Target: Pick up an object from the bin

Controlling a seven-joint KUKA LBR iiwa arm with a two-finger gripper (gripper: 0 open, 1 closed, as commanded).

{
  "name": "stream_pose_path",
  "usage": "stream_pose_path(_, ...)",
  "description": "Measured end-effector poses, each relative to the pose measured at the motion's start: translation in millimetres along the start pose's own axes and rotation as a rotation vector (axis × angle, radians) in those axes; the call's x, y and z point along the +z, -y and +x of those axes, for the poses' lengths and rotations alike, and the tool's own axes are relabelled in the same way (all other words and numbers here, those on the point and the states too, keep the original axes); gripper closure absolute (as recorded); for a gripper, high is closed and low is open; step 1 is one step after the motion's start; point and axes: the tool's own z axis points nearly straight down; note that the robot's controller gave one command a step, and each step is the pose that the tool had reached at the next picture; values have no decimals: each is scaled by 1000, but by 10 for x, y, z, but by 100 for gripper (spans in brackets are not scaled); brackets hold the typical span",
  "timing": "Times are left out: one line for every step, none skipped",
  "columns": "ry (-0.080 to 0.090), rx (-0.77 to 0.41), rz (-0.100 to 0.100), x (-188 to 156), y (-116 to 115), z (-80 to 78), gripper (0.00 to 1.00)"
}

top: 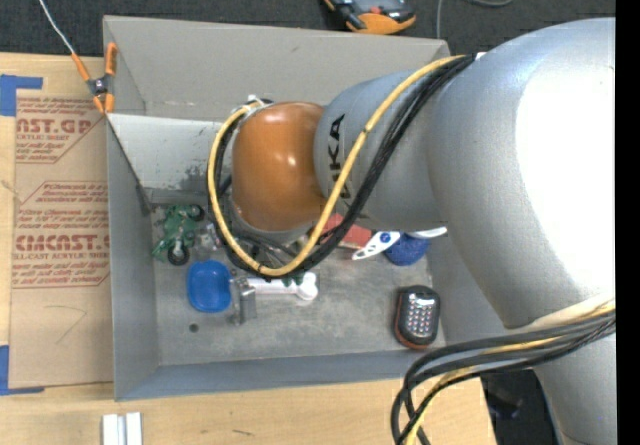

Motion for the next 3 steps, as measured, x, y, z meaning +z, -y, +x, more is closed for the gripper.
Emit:
stream_pose_path(10, -116, 1, 232, 138, 617, 0)
stream_pose_path(17, -138, 1, 244, 149, 126, 0)
stream_pose_path(14, -137, -1, 244, 144, 141, 100)
